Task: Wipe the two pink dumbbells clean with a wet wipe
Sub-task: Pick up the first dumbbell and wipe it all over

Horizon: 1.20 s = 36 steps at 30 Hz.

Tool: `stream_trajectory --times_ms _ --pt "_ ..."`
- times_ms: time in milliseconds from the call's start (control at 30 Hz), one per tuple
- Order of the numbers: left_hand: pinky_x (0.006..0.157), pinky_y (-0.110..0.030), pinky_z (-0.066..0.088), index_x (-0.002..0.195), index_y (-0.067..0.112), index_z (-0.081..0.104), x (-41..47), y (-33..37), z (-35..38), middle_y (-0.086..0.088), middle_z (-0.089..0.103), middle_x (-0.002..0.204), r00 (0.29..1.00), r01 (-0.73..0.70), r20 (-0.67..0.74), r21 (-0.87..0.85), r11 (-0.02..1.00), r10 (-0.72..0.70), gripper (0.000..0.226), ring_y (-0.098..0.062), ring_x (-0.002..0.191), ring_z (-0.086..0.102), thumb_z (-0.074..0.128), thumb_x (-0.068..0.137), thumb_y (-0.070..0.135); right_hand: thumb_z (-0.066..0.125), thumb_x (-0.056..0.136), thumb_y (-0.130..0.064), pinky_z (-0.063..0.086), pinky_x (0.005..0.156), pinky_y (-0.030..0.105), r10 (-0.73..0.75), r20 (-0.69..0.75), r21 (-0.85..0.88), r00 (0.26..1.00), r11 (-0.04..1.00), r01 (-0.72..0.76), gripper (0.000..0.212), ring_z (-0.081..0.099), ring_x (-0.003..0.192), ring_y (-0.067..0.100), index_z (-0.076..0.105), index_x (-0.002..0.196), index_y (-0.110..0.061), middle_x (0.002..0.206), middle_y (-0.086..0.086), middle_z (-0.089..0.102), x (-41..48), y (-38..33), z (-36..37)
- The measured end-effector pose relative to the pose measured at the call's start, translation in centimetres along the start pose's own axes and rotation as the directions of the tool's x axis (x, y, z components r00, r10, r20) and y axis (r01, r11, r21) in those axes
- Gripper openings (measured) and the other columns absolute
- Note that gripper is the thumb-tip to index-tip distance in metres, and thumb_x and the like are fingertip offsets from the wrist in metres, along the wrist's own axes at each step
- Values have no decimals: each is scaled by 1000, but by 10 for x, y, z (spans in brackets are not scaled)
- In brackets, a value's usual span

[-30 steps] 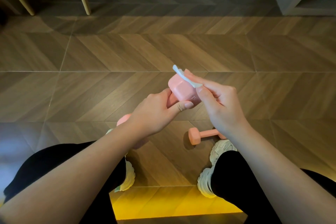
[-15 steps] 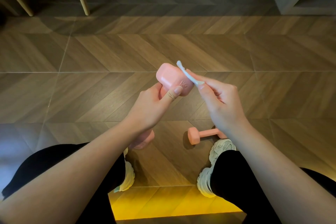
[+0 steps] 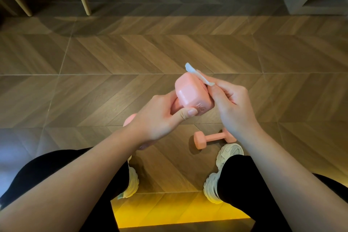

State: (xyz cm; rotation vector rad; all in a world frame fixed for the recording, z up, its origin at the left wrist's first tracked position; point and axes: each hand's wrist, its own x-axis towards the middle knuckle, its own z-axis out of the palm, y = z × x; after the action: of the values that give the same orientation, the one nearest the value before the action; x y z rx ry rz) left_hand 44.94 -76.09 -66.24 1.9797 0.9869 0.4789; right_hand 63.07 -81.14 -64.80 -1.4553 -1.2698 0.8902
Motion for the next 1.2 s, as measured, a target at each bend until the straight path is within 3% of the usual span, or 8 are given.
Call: stream_trajectory --times_ms 167,300,400,500,700,833,1033,1200 --pt "53 -13 34 74 35 47 0 -2 3 30 56 60 996 56 81 -91 994 -49 38 4 55 50 43 77 73 46 98 -16 46 88 18 -23 80 73 997 997 17 35 63 116 8 66 126 -15 124 -4 70 -2 -3 -1" --pt "52 -26 31 82 9 54 -1 -3 8 8 46 61 977 211 107 -464 860 -182 84 -11 55 36 57 60 90 45 98 -4 43 107 28 -127 124 113 984 987 113 34 55 130 13 64 126 -2 131 6 65 -3 -7 -3" --pt "49 -26 27 75 24 56 1 -3 10 8 45 62 968 249 121 -597 763 -221 65 -11 54 34 61 62 87 44 98 1 43 109 31 -179 108 146 978 976 163 32 56 130 17 64 123 1 128 9 65 -5 -7 -4" --pt "49 -25 27 69 31 57 2 -2 7 8 45 62 975 223 115 -580 784 -192 61 -12 54 33 61 58 91 44 98 1 45 106 32 -178 64 171 982 971 165 32 58 127 18 65 121 0 126 9 67 -6 -4 -5" --pt "58 -40 29 74 18 51 0 -1 1 5 43 62 983 141 161 -364 921 -87 81 -14 57 34 47 59 97 48 98 -9 49 101 30 -78 31 169 996 983 72 29 60 124 12 69 118 -12 124 0 70 -2 -1 -4" --pt "57 -30 34 73 27 51 1 -1 -1 16 48 55 976 164 181 -236 958 -123 74 -6 51 39 40 60 99 47 97 -5 45 106 31 -104 58 173 993 981 93 30 58 127 13 67 120 -6 126 2 68 -5 -2 -1" --pt "51 -29 28 83 16 54 2 -3 4 7 44 62 965 260 162 -478 839 -207 84 -13 55 33 56 55 95 46 99 -7 38 113 46 -224 104 145 969 967 208 29 55 130 19 65 121 -7 128 7 66 -7 -4 -4" --pt "52 -31 28 77 21 53 3 -2 5 10 45 60 974 202 188 -459 865 -128 75 -11 54 34 54 59 94 46 98 -8 48 99 28 -116 38 104 992 988 112 31 61 123 12 68 119 -11 125 2 68 -1 0 -8"
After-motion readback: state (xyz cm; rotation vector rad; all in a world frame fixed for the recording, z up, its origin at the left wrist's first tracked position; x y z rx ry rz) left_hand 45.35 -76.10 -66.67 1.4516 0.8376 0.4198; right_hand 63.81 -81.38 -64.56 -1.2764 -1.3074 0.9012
